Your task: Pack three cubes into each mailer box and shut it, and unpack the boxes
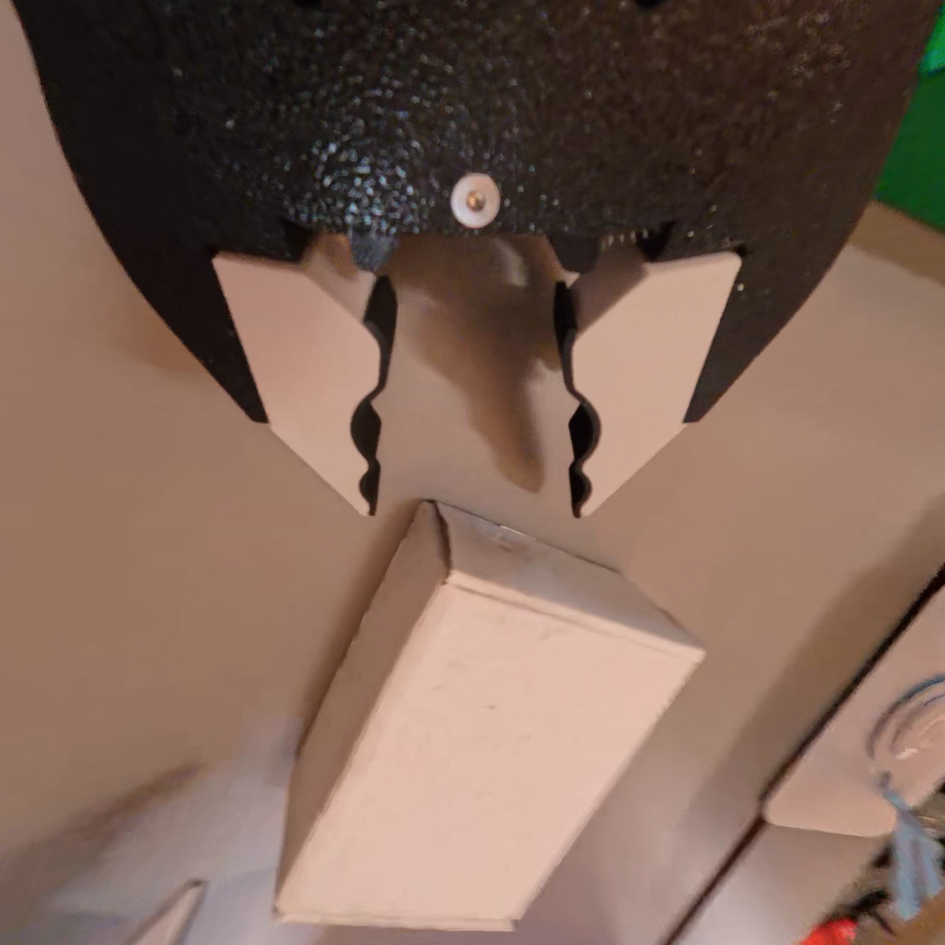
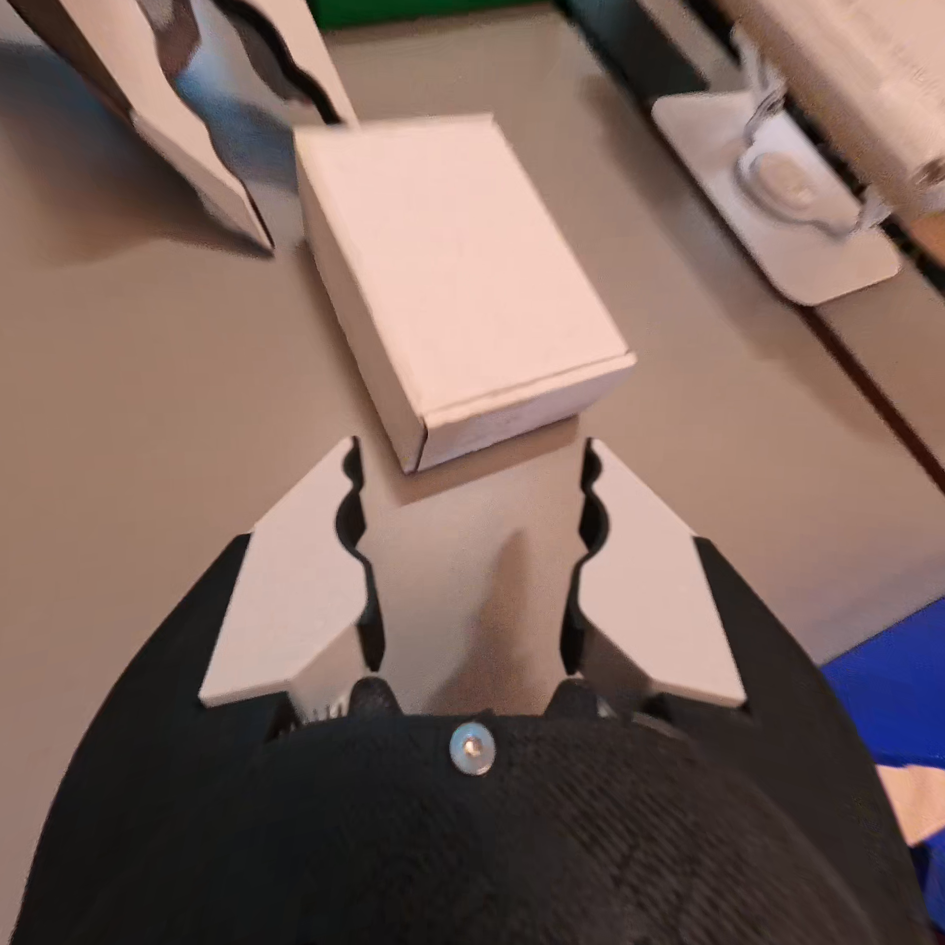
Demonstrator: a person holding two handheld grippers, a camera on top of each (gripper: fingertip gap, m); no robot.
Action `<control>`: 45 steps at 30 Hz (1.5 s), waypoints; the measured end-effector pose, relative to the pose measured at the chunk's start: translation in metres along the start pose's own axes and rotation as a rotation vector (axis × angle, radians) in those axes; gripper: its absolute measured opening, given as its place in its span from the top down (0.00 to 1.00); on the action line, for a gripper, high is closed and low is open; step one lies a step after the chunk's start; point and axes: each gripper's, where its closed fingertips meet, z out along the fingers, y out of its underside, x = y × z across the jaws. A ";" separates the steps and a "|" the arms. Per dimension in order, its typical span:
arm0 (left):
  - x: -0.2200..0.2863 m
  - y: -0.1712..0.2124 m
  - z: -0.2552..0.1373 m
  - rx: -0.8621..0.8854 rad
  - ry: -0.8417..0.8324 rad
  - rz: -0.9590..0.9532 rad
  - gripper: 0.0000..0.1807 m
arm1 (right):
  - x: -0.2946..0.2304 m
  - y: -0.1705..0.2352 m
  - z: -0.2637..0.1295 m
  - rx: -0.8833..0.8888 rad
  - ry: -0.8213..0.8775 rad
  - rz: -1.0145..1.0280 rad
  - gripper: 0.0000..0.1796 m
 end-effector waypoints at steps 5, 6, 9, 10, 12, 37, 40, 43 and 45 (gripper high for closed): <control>-0.025 -0.013 -0.015 0.138 -0.065 -0.170 0.52 | 0.003 -0.039 0.009 -0.085 -0.031 -0.107 0.35; -0.027 -0.013 -0.016 0.151 -0.065 -0.188 0.52 | 0.003 -0.041 0.018 -0.143 -0.040 -0.153 0.32; -0.024 -0.018 -0.021 0.192 -0.052 -0.201 0.51 | -0.001 -0.050 0.047 -0.244 -0.100 -0.243 0.30; -0.022 -0.018 -0.023 0.197 -0.051 -0.199 0.51 | -0.005 -0.053 0.054 -0.265 -0.143 -0.242 0.31; -0.019 -0.018 -0.024 0.196 -0.061 -0.181 0.51 | -0.009 -0.062 0.066 -0.280 -0.197 -0.242 0.33; -0.017 -0.018 -0.027 0.195 -0.105 -0.133 0.52 | -0.004 -0.044 0.077 -0.491 -0.199 -0.508 0.36; -0.018 -0.018 -0.028 0.206 -0.109 -0.141 0.53 | 0.013 -0.063 0.046 -0.441 -0.122 -0.542 0.36; -0.018 -0.019 -0.029 0.210 -0.116 -0.133 0.54 | 0.052 -0.081 -0.010 -0.435 -0.021 -0.552 0.36; -0.017 -0.018 -0.028 0.202 -0.115 -0.131 0.54 | 0.090 -0.085 -0.056 -0.464 0.051 -0.538 0.36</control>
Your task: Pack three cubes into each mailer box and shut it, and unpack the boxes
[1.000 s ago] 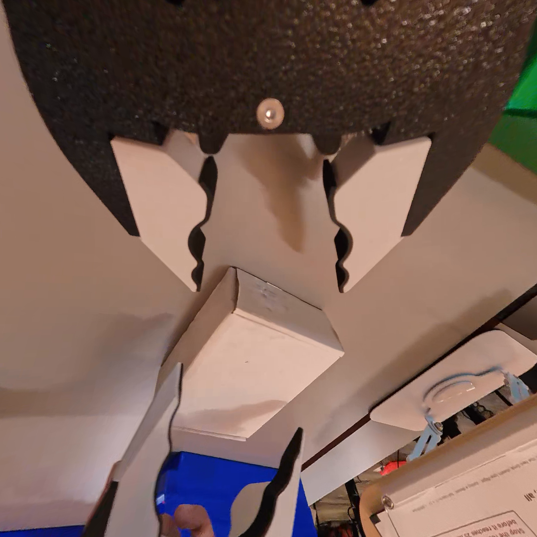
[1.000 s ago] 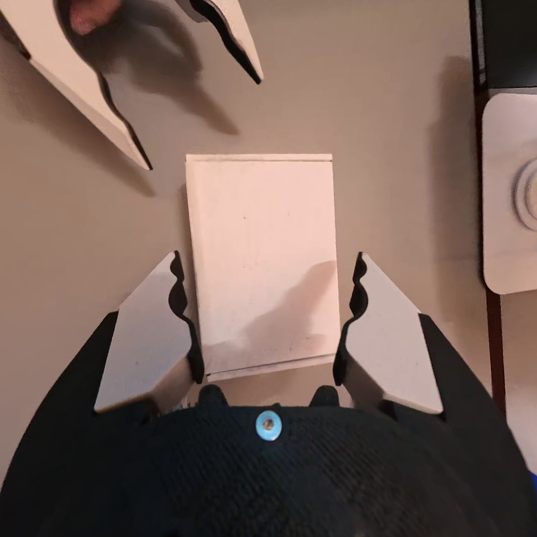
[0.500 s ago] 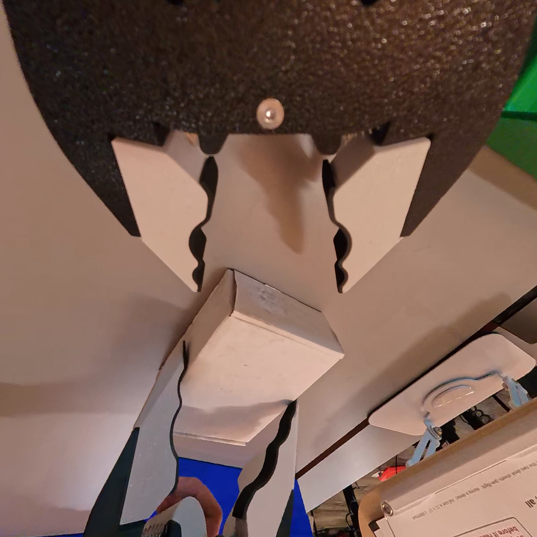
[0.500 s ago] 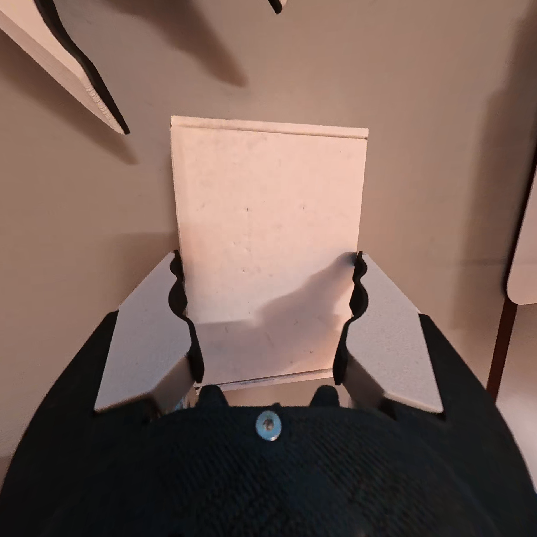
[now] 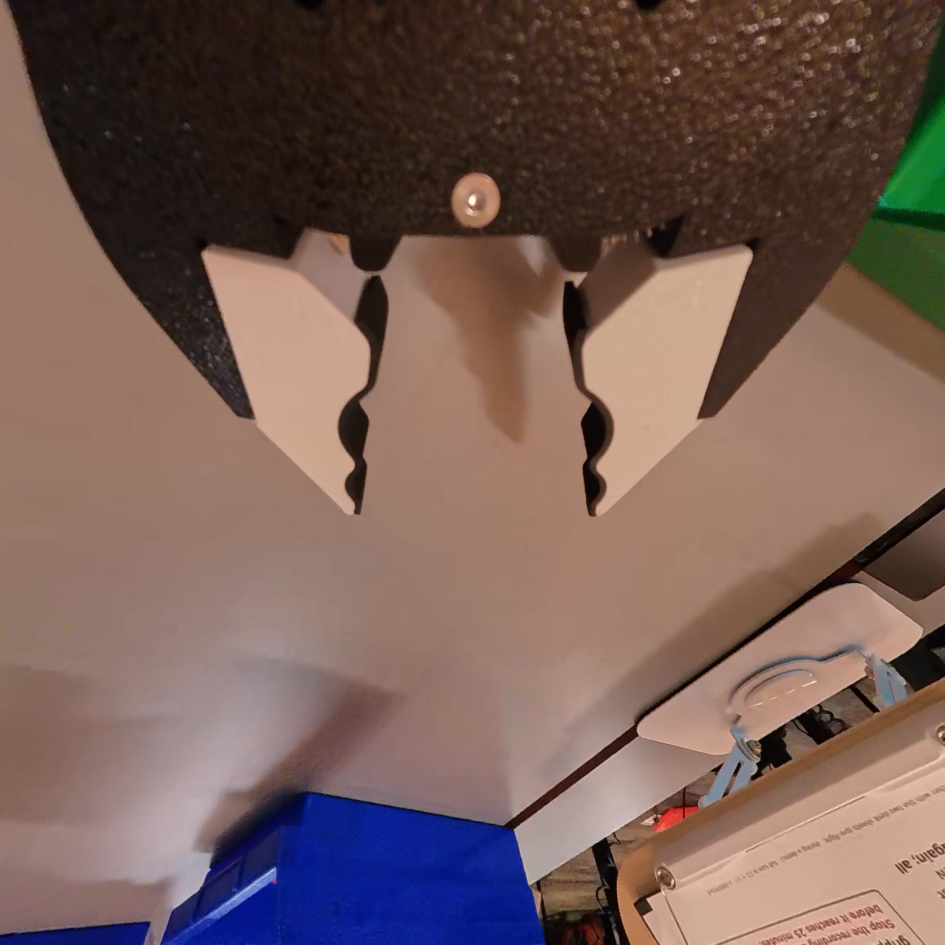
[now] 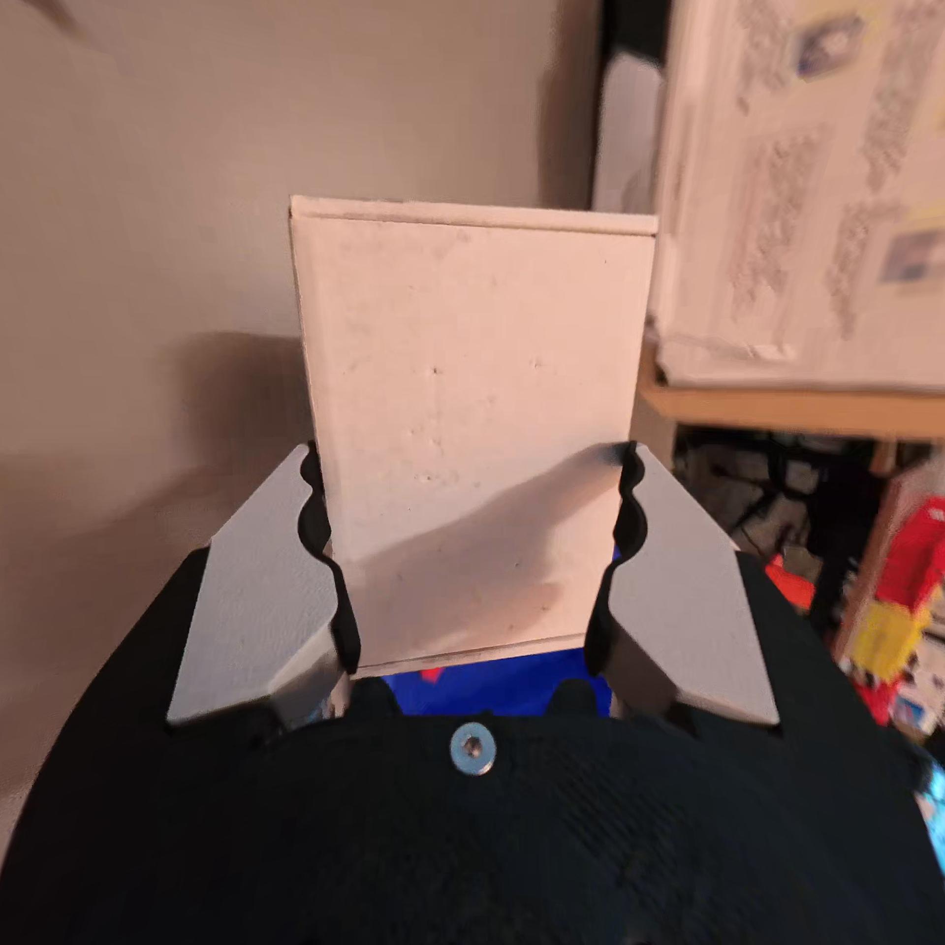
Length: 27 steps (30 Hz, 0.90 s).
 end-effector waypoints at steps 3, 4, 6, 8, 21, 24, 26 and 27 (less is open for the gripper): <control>0.000 0.001 0.001 -0.008 0.001 0.001 0.54 | 0.044 0.076 -0.037 -0.130 0.042 0.028 0.36; 0.001 0.001 0.001 -0.009 0.002 0.002 0.55 | 0.056 0.104 -0.042 -0.172 0.043 0.050 0.36; 0.001 0.001 0.001 -0.012 0.001 0.004 0.55 | 0.076 0.151 -0.041 -0.210 0.032 0.100 0.36; 0.001 0.002 0.001 -0.014 0.004 0.006 0.55 | 0.088 0.184 -0.028 -0.202 0.003 0.126 0.36; 0.001 0.004 0.003 -0.031 0.032 -0.024 0.61 | 0.104 0.275 0.098 -0.183 -0.168 0.162 0.36; 0.002 0.005 0.004 -0.040 0.045 -0.030 0.61 | 0.098 0.287 0.115 -0.215 -0.200 0.121 0.36; 0.003 0.005 0.004 -0.042 0.047 -0.023 0.61 | 0.098 0.291 0.122 -0.213 -0.208 0.120 0.36; 0.004 0.005 0.004 -0.042 0.046 -0.019 0.61 | 0.100 0.293 0.126 -0.213 -0.203 0.119 0.36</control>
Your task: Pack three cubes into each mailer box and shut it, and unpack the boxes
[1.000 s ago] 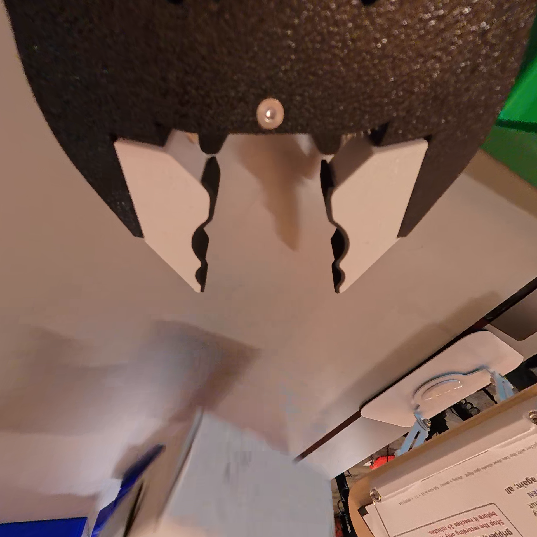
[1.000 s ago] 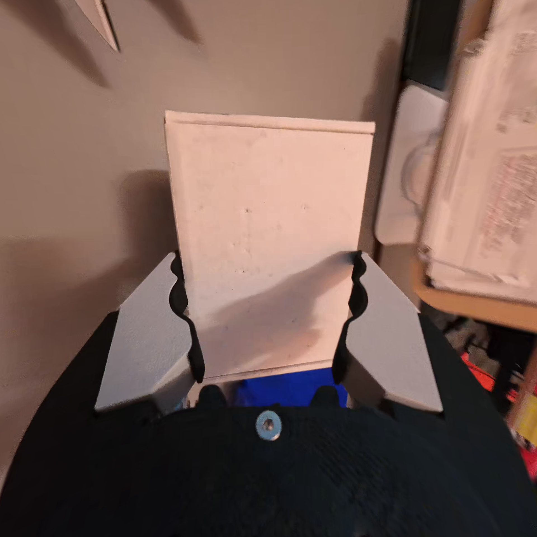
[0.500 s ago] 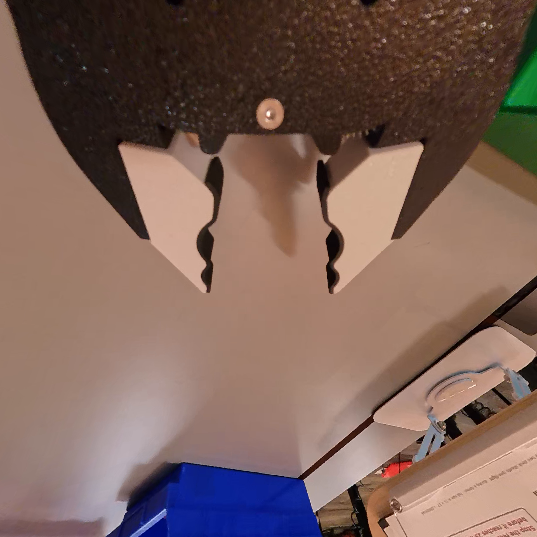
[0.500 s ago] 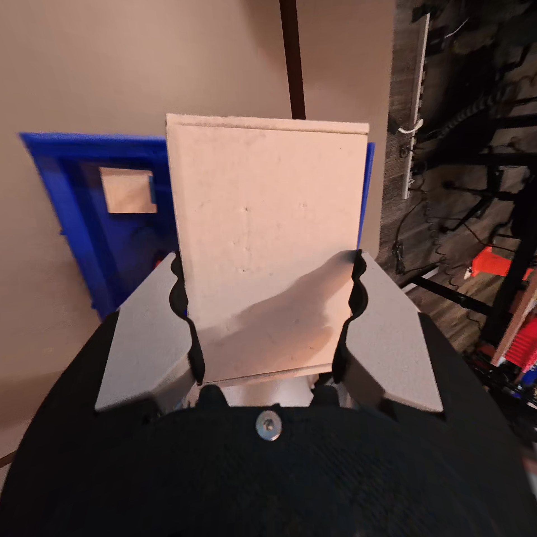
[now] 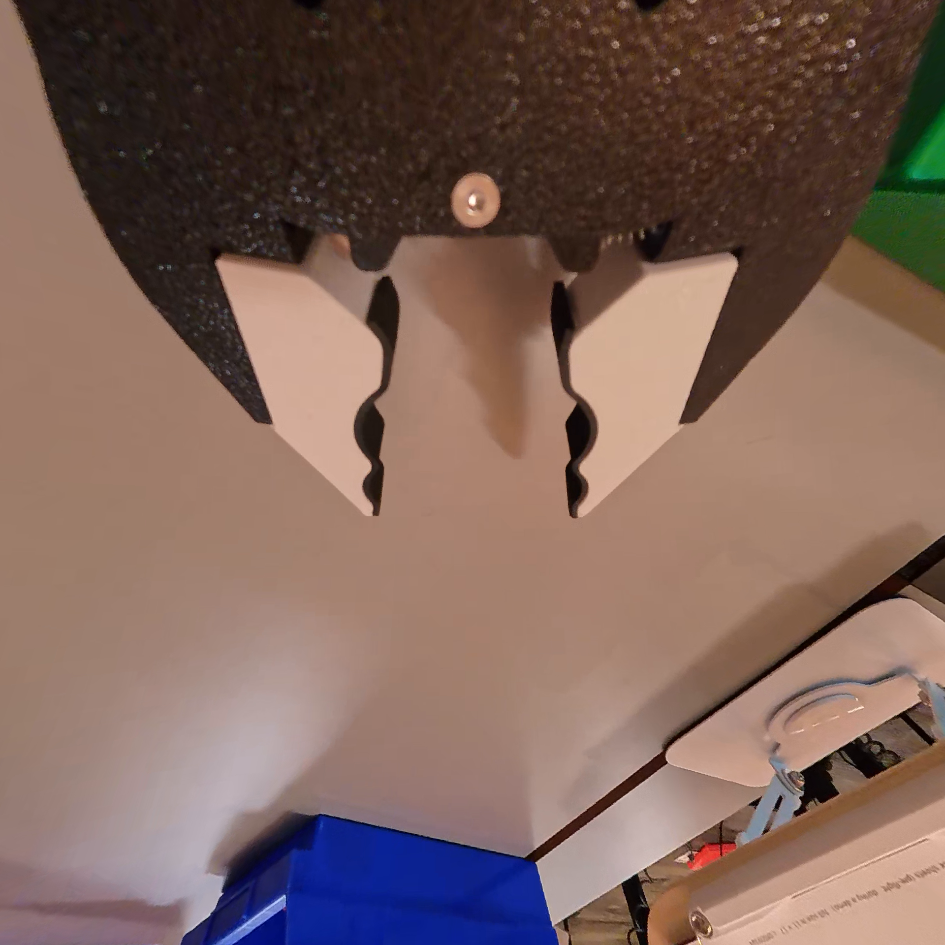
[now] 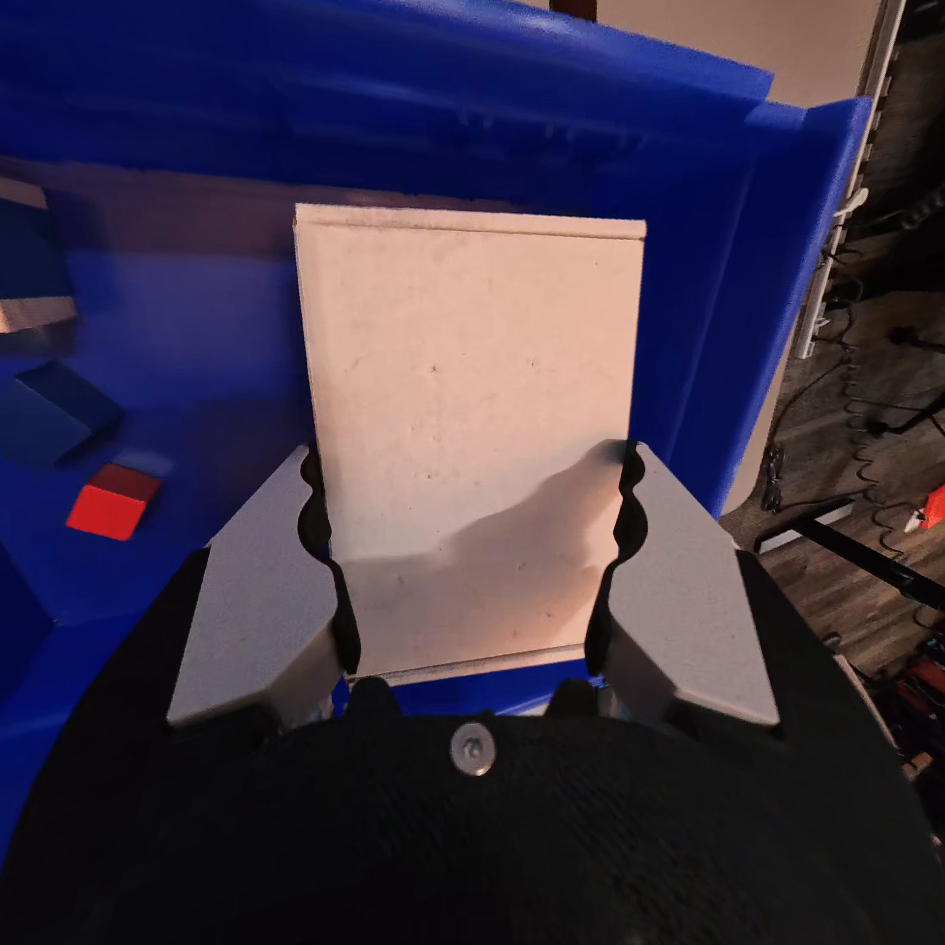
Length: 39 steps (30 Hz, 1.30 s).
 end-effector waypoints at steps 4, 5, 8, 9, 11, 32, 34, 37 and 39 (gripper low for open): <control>0.002 0.000 0.000 -0.002 0.000 0.017 0.62 | 0.009 0.001 0.012 -0.016 0.019 0.020 0.36; 0.002 0.000 0.000 -0.002 0.003 0.021 0.62 | 0.010 0.002 0.016 -0.020 0.018 0.029 0.36; 0.003 0.000 0.000 0.002 0.006 0.021 0.62 | 0.007 0.008 0.026 -0.039 0.003 0.037 0.36; 0.003 -0.001 0.000 0.008 0.005 0.021 0.62 | 0.008 0.008 0.027 -0.034 0.004 0.036 0.36; 0.002 -0.002 -0.001 0.019 0.004 0.019 0.63 | 0.008 0.009 0.027 -0.047 0.007 0.021 0.36; -0.110 -0.036 -0.116 -0.177 -0.181 0.196 0.45 | -0.101 -0.065 -0.142 0.460 0.363 0.243 0.35; -0.174 -0.021 -0.133 -0.422 -0.218 0.247 0.38 | -0.153 -0.088 -0.139 0.528 0.298 0.239 0.35; -0.258 -0.002 -0.139 -0.732 -0.197 0.340 0.35 | -0.224 -0.122 -0.125 0.569 0.172 0.240 0.36; -0.294 0.010 -0.130 -0.838 -0.131 0.386 0.35 | -0.257 -0.146 -0.121 0.628 0.133 0.259 0.35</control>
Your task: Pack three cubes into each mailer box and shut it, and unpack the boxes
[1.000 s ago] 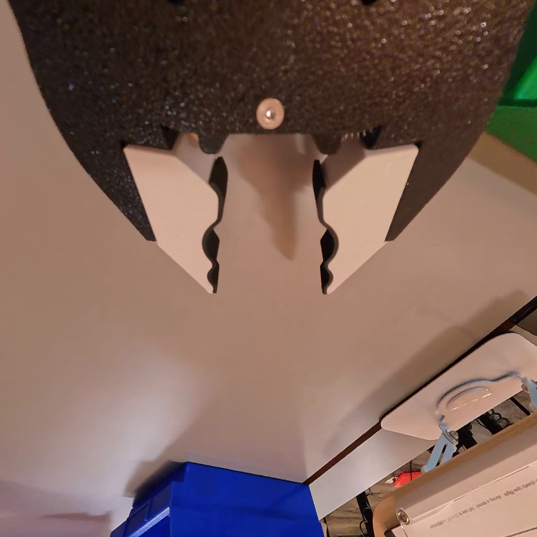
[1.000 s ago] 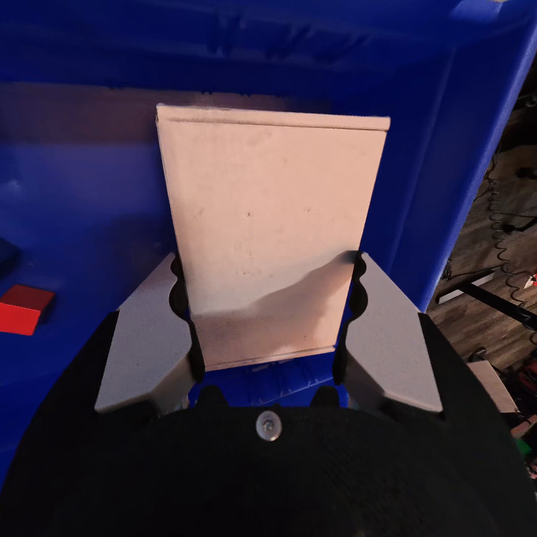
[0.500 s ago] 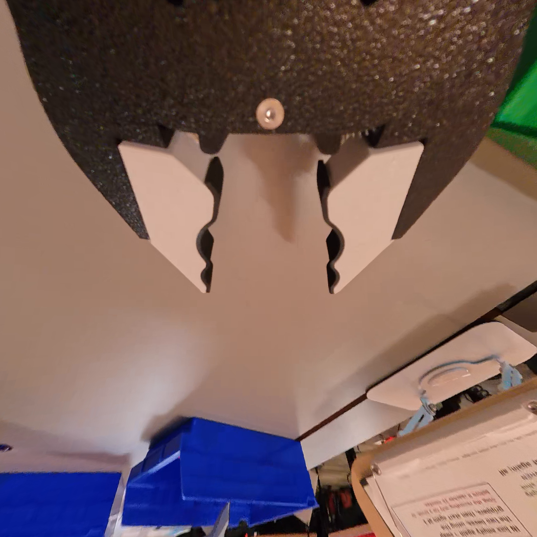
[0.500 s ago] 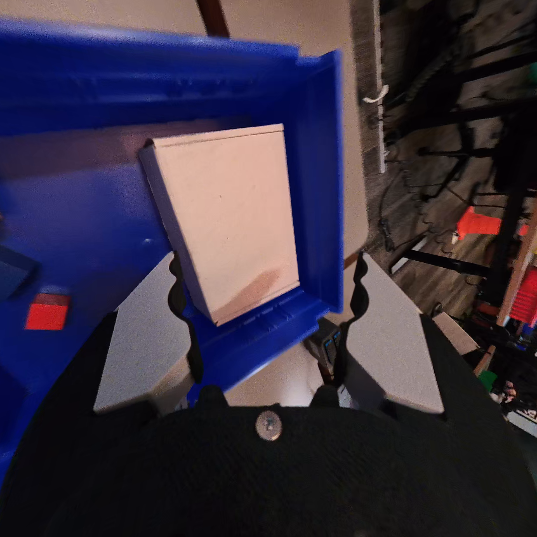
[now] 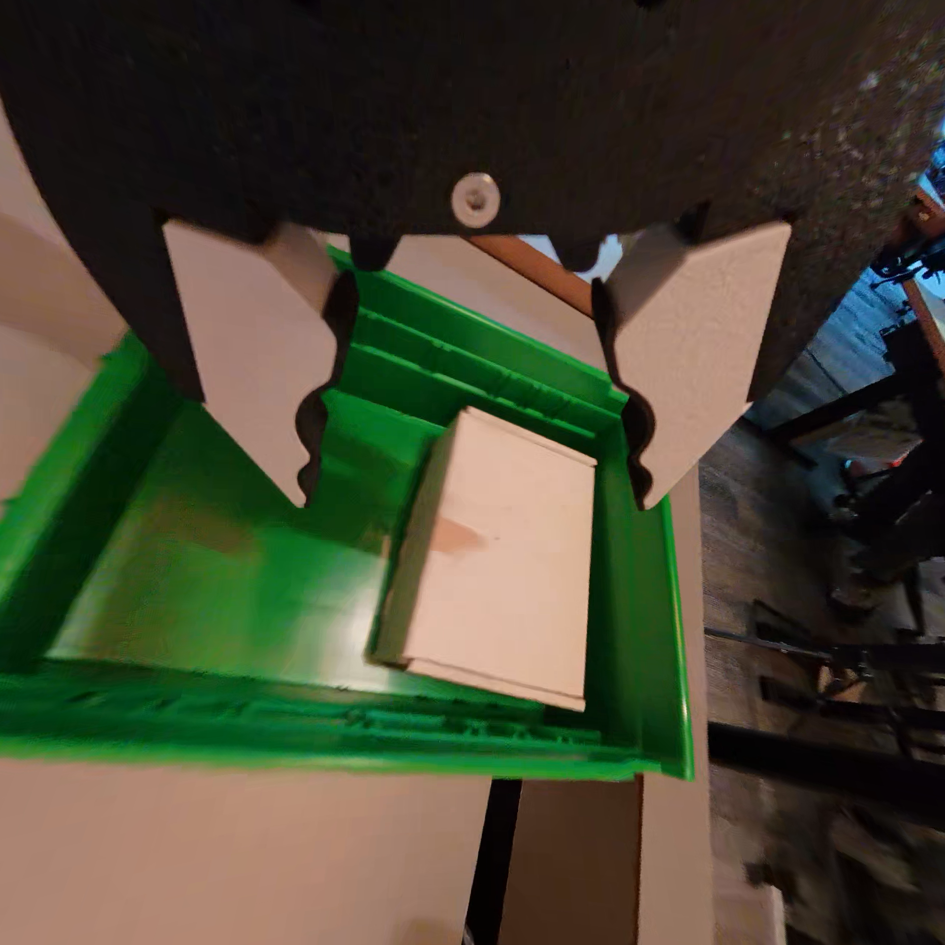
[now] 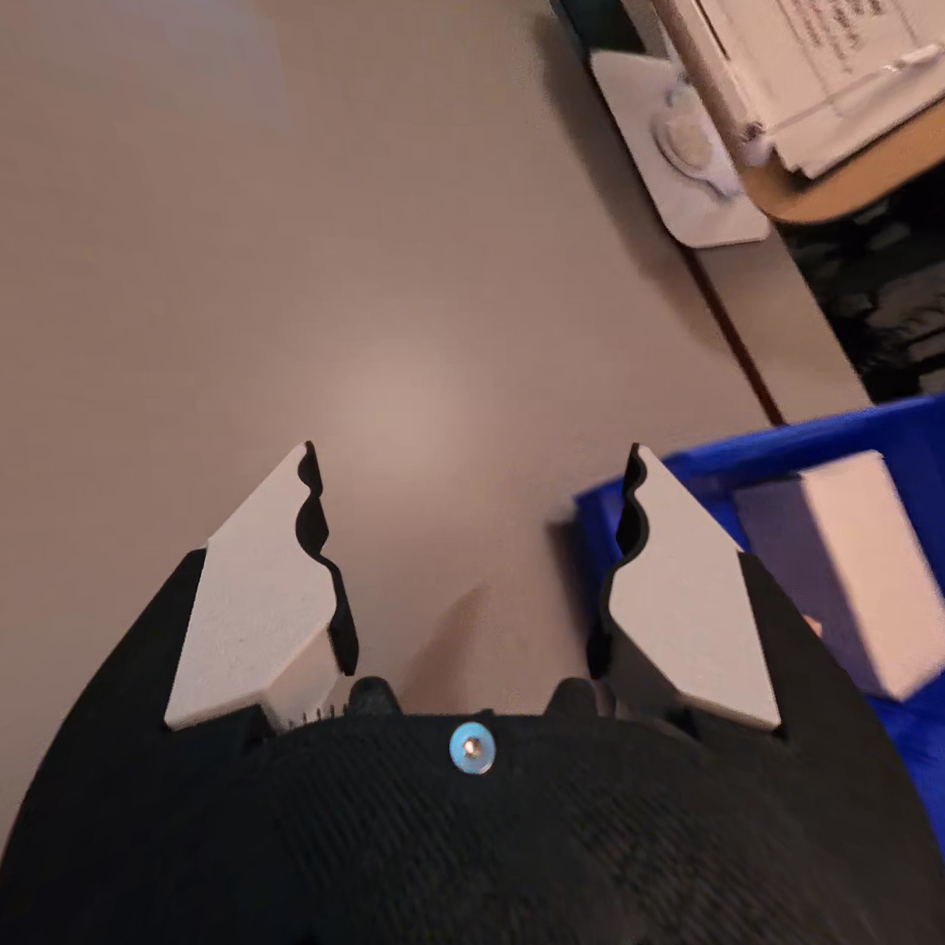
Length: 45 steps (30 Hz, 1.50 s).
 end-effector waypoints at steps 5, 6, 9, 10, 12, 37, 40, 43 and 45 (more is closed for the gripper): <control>-0.023 0.011 0.060 -0.116 0.177 -0.011 0.39 | -0.048 -0.005 0.015 0.045 0.017 0.059 0.34; -0.022 0.009 0.068 -0.127 0.201 -0.001 0.40 | -0.055 -0.002 0.015 0.047 0.012 0.076 0.34; -0.027 0.016 0.089 -0.200 0.193 0.063 0.37 | -0.072 0.002 0.006 0.090 -0.019 0.157 0.37; -0.026 0.018 0.092 -0.220 0.212 0.066 0.37 | -0.077 0.003 0.003 0.108 -0.028 0.180 0.37; -0.022 0.019 0.098 -0.236 0.262 0.051 0.36 | -0.087 0.008 -0.002 0.121 -0.042 0.210 0.37; 0.014 -0.041 -0.078 -0.245 0.151 -0.037 0.35 | -0.090 -0.021 0.018 0.240 0.119 0.034 0.44; 0.052 -0.088 -0.108 -0.242 0.110 0.019 0.35 | -0.091 -0.025 0.023 0.210 0.179 -0.019 0.45; 0.116 -0.143 -0.116 -0.190 0.146 0.057 0.35 | -0.087 -0.030 0.015 0.187 0.251 -0.083 0.46; 0.167 -0.177 -0.109 -0.161 0.199 0.062 0.35 | -0.084 -0.034 0.008 0.194 0.281 -0.093 0.47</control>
